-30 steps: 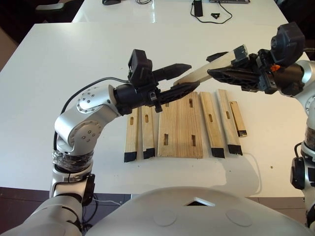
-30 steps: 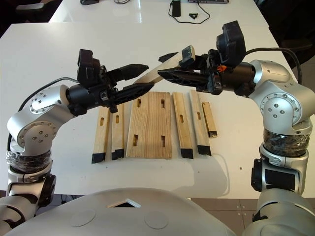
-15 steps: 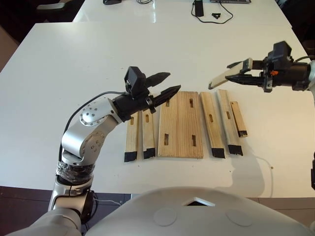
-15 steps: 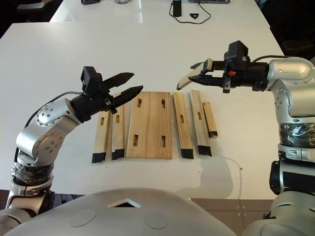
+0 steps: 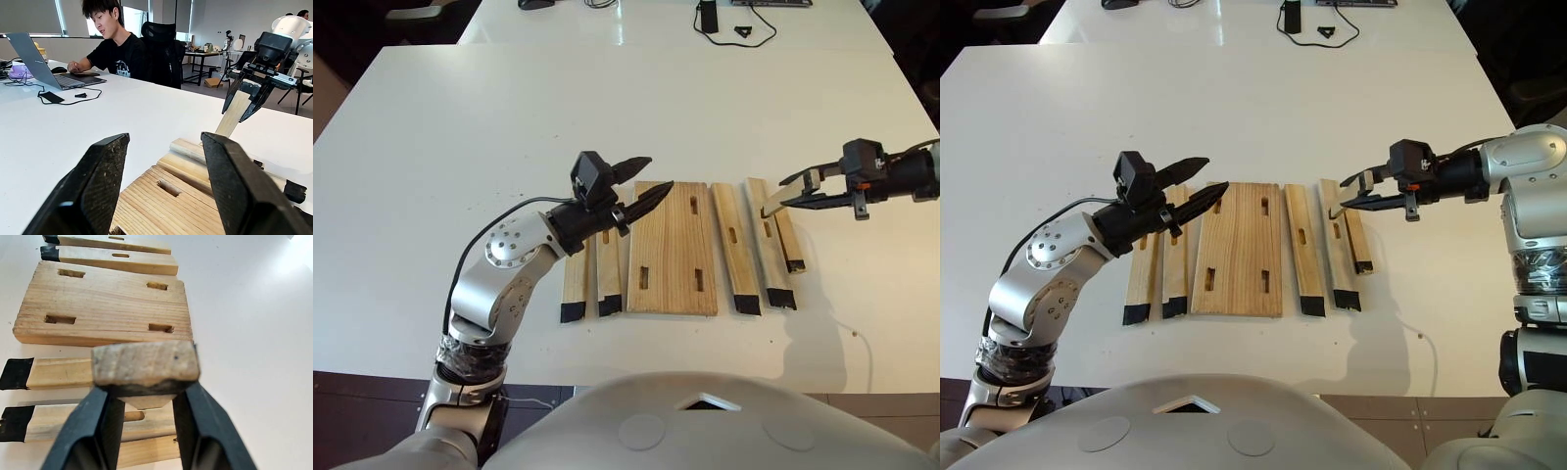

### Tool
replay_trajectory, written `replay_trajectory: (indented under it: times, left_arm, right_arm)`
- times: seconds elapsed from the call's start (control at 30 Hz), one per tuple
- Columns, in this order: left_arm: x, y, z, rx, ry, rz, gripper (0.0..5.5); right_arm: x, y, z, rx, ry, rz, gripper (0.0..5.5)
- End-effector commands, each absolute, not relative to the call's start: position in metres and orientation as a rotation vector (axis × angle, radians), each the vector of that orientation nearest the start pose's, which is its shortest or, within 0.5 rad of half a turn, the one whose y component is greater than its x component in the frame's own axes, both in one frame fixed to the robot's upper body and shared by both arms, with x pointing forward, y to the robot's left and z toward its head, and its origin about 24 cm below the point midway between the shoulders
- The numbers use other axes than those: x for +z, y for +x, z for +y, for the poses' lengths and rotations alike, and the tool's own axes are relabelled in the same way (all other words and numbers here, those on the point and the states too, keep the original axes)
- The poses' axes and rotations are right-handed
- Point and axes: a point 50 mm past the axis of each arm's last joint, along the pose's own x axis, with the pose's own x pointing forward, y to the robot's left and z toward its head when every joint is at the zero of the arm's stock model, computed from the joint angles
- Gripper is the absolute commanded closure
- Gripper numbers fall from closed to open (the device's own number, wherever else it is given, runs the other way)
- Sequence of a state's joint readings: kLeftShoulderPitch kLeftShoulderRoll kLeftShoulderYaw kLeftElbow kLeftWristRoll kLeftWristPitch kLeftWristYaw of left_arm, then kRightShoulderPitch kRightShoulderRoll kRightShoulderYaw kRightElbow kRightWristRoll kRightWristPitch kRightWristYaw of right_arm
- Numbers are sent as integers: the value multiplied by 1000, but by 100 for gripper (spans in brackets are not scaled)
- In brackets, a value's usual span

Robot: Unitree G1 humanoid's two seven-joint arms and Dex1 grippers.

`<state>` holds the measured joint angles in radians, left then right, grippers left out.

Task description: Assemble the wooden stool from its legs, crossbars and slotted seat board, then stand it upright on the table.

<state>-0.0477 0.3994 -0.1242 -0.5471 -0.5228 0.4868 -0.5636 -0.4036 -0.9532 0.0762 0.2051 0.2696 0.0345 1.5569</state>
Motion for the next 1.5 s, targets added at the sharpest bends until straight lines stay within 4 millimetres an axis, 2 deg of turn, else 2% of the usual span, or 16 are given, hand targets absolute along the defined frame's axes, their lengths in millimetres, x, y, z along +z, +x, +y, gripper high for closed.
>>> replay_trajectory:
  times: [0.03, 0.17, 0.43, 0.93, 1.13, 1.33, 1.5]
  left_arm:
    - [130, 219, 120, -944, -41, -20, 279]
    - [129, 216, 119, -944, -43, -17, 279]
    - [128, 216, 117, -946, -39, -14, 279]
    - [122, 217, 114, -957, 7, 6, 279]
    - [119, 216, 112, -970, 16, 21, 279]
    - [115, 213, 108, -995, 9, 46, 279]
    - [115, 211, 107, -1006, 14, 54, 279]
  right_arm:
    - [150, 264, -269, 1408, -696, 438, 421]
    - [145, 261, -270, 1428, -691, 464, 421]
    - [121, 252, -270, 1457, -650, 526, 421]
    - [122, 249, -260, 1461, -619, 470, 421]
    - [94, 251, -267, 1468, -505, 602, 421]
    - [82, 263, -265, 1457, -289, 638, 421]
    - [64, 251, -267, 1495, -298, 725, 421]
